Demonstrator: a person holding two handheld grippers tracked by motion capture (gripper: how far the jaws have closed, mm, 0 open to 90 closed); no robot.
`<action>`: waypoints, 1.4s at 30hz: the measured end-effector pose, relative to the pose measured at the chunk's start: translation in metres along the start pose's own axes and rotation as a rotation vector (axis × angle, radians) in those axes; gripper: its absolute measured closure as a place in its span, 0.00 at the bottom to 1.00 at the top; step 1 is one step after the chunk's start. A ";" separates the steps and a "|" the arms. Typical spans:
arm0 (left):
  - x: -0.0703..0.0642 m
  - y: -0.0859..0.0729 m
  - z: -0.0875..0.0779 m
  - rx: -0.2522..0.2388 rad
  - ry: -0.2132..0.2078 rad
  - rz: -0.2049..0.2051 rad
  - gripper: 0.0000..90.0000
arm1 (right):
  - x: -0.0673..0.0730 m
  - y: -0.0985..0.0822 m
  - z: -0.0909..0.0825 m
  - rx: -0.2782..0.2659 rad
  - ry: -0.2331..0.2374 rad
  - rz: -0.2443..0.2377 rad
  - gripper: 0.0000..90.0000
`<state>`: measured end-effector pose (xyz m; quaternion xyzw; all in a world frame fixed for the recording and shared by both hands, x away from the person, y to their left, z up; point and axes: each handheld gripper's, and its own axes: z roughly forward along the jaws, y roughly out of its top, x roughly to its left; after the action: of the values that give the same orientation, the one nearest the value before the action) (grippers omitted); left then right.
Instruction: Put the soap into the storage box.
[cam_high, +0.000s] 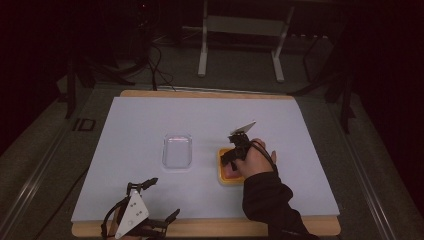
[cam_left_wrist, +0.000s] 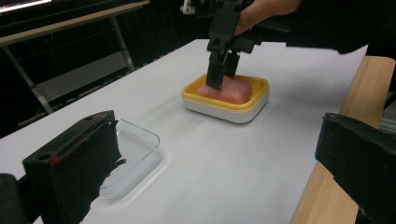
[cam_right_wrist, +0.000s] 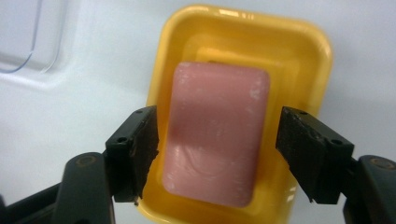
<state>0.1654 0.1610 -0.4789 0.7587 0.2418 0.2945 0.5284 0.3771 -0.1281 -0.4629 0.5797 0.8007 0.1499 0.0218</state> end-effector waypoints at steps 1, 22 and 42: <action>0.000 0.000 0.000 0.004 0.001 0.003 0.00 | -0.002 -0.001 -0.001 0.002 0.004 -0.023 0.31; 0.001 0.000 0.001 -0.001 -0.001 -0.007 0.00 | -0.040 -0.026 -0.039 -0.175 0.200 -0.364 0.32; 0.001 -0.001 0.001 0.005 0.002 -0.010 0.00 | -0.094 -0.070 -0.057 -0.285 0.207 -0.451 0.29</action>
<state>0.1669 0.1609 -0.4796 0.7586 0.2467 0.2920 0.5276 0.3314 -0.2476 -0.4398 0.3596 0.8782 0.3108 0.0541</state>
